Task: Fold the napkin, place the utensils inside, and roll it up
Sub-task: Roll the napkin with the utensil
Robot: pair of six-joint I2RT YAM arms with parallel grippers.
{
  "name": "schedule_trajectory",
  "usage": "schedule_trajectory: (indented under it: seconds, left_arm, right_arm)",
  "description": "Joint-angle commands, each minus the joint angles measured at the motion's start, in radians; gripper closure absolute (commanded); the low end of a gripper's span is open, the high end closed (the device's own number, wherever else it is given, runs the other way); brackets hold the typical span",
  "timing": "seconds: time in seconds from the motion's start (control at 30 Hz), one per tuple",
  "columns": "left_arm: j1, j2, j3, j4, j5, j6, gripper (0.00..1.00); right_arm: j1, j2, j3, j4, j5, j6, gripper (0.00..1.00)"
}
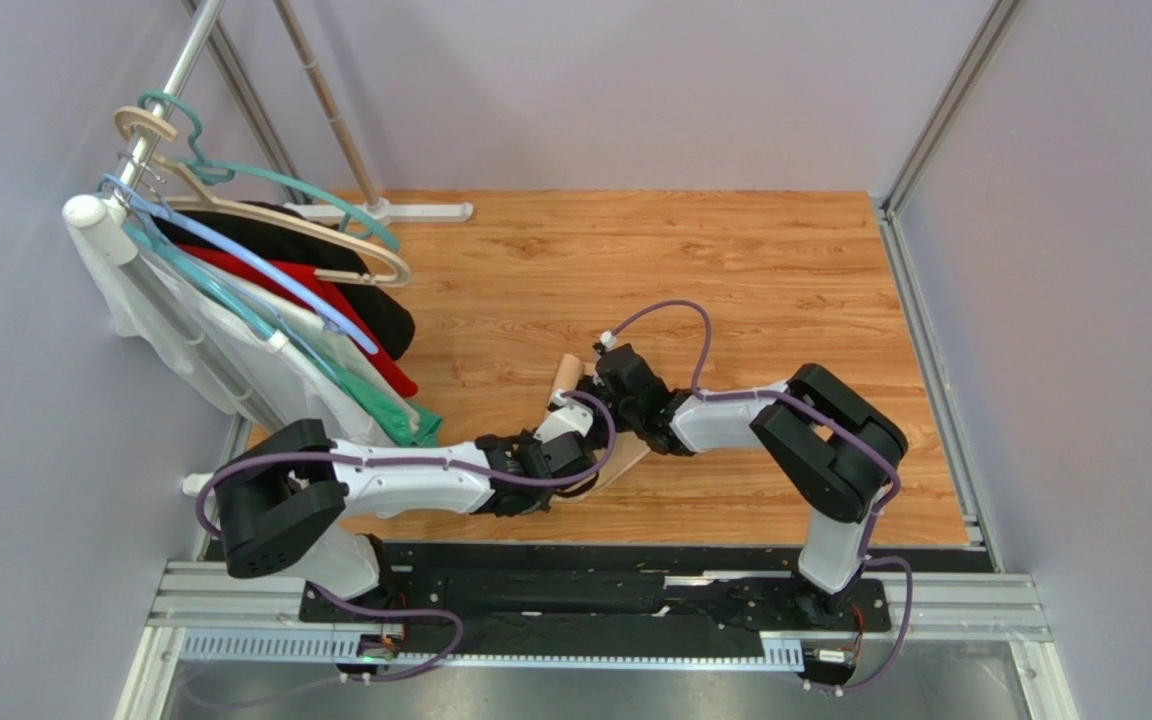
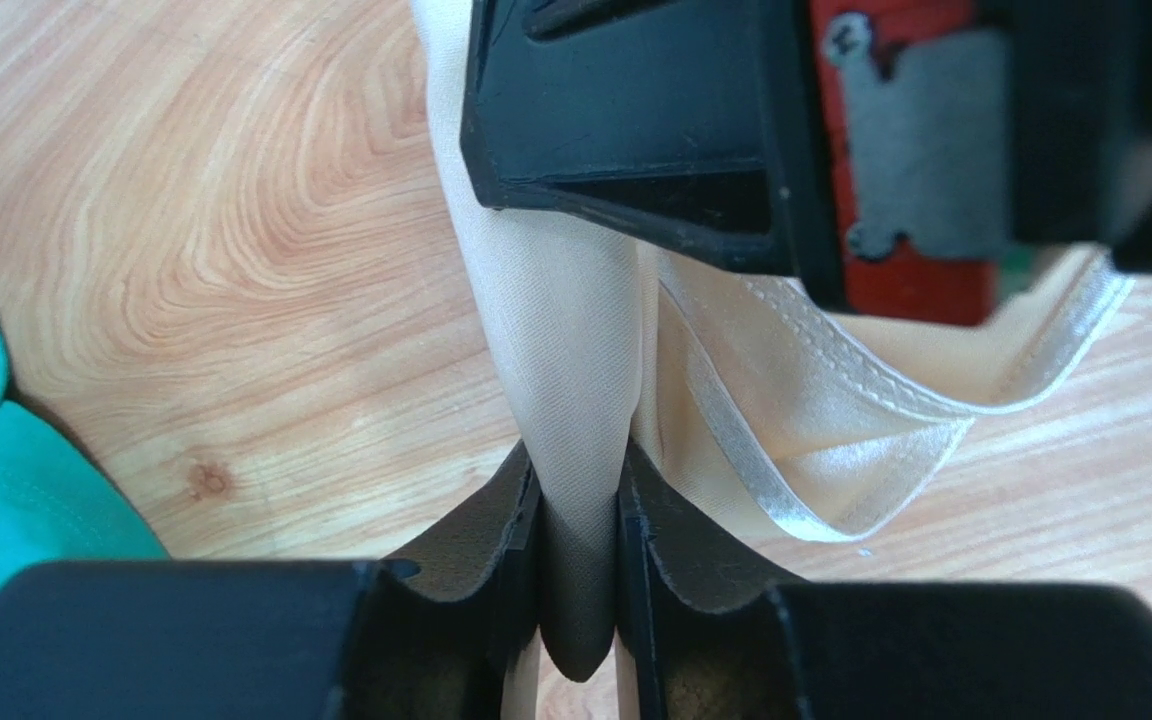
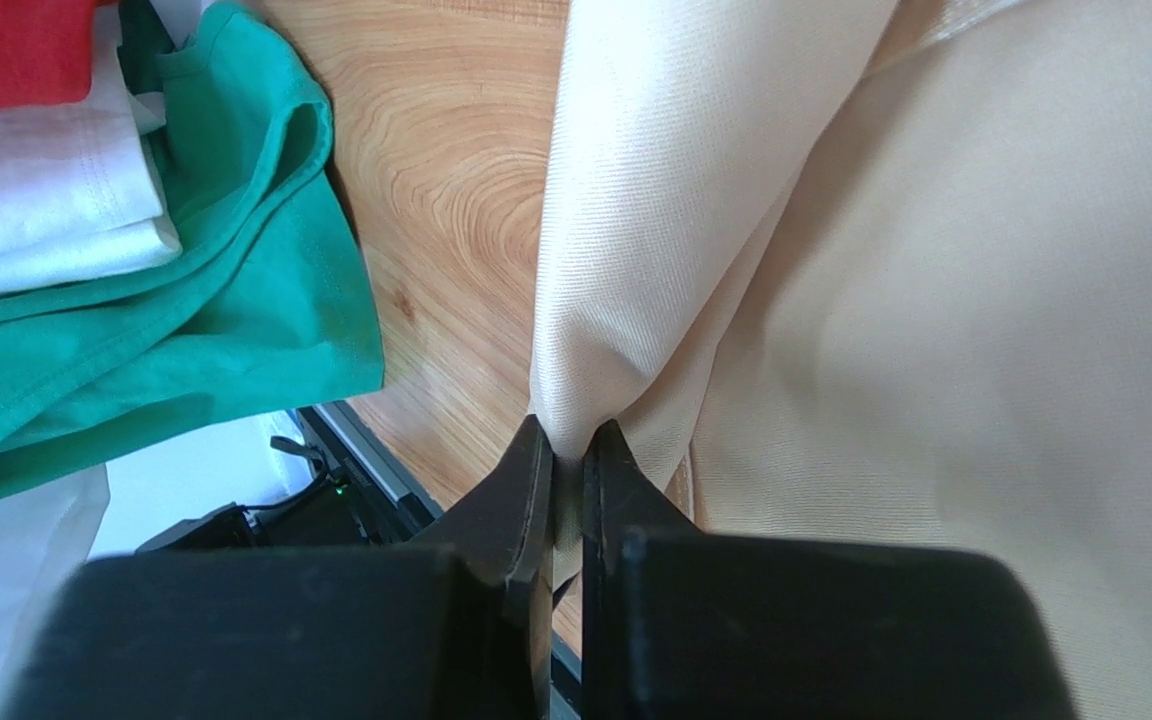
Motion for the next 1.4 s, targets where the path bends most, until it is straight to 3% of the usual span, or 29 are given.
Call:
schedule_trajectory:
  seconds: [0.0, 0.17, 0.27, 0.53, 0.83, 1.03, 1.37]
  left_arm:
    - [-0.029, -0.069, 0.032, 0.069, 0.088, 0.009, 0.67]
    - [-0.027, -0.135, 0.009, 0.092, 0.148, 0.015, 0.41]
    - [-0.027, -0.175, -0.012, 0.119, 0.191, 0.011, 0.33]
    - [0.0, -0.289, -0.086, 0.152, 0.289, -0.04, 0.32]
    - [0.175, -0.463, -0.218, 0.256, 0.482, -0.147, 0.31]
    - [0.264, -0.528, -0.341, 0.423, 0.616, -0.262, 0.29]
    - [0.371, -0.549, -0.443, 0.483, 0.558, -0.388, 0.35]
  right_arm:
    - [-0.002, 0.022, -0.034, 0.032, 0.036, -0.018, 1.0]
    - [-0.002, 0.051, -0.043, 0.078, 0.032, -0.014, 1.0]
    - [-0.003, 0.06, -0.063, 0.116, 0.033, -0.002, 1.0]
    - [-0.014, 0.054, -0.102, 0.133, 0.052, -0.015, 1.0]
    - [-0.02, 0.066, -0.126, 0.144, 0.074, -0.104, 1.0]
    - [-0.026, 0.077, -0.14, 0.155, 0.073, -0.121, 1.0]
    - [-0.026, 0.083, -0.157, 0.164, 0.071, -0.129, 1.0]
